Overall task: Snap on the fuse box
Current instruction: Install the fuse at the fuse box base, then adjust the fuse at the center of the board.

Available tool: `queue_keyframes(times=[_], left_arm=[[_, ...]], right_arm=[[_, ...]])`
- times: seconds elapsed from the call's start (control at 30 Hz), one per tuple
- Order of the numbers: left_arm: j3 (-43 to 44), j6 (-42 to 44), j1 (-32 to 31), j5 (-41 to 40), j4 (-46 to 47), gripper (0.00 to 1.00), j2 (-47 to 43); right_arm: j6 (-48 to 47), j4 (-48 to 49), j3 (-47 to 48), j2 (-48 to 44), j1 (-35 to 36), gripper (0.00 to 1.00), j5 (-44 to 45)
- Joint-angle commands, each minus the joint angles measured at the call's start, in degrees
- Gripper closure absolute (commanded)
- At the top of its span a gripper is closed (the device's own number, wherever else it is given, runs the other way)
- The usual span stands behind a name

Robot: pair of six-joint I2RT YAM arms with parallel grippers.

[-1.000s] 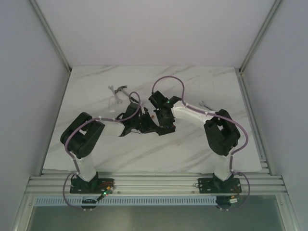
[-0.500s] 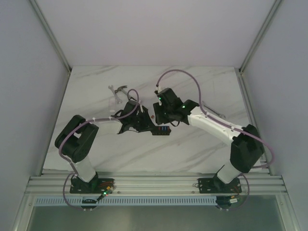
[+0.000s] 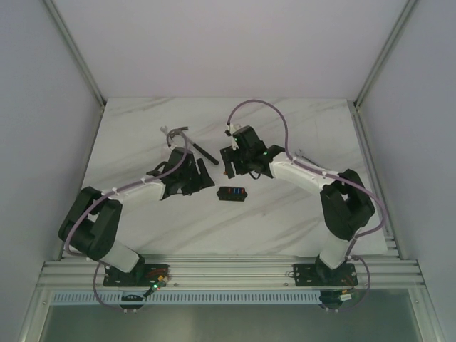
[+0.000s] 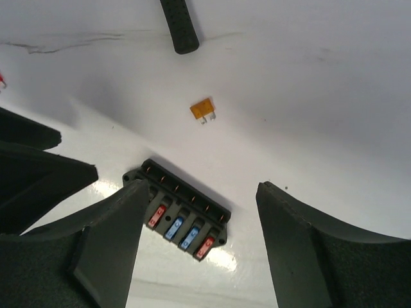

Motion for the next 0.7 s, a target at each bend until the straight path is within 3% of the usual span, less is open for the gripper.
queue_keyframes(times=[0.0, 0.43, 0.53, 0.67], left_arm=[[-2.14, -0.18, 2.01, -2.88, -2.78, 0.25, -1.57], [-10.17, 2.25, 10.64, -0.58, 1.38, 0.07, -9.06], [-11.41, 2.72, 11.86, 1.54, 3.15, 0.05, -9.3], [-12.32, 3.25, 12.58, 3.42, 4.75, 0.04, -9.39]], right_arm=[[-3.01, 5.4, 1.28, 2.79, 0.07, 0.25, -1.52], [-3.87, 4.84, 10.19, 14.63, 0.16, 0.26, 2.32], [-4.64, 3.86, 12.78, 17.11, 0.31, 0.31, 2.96], [-6.42, 0.59, 16.33, 20.37, 0.95, 0.45, 3.51]])
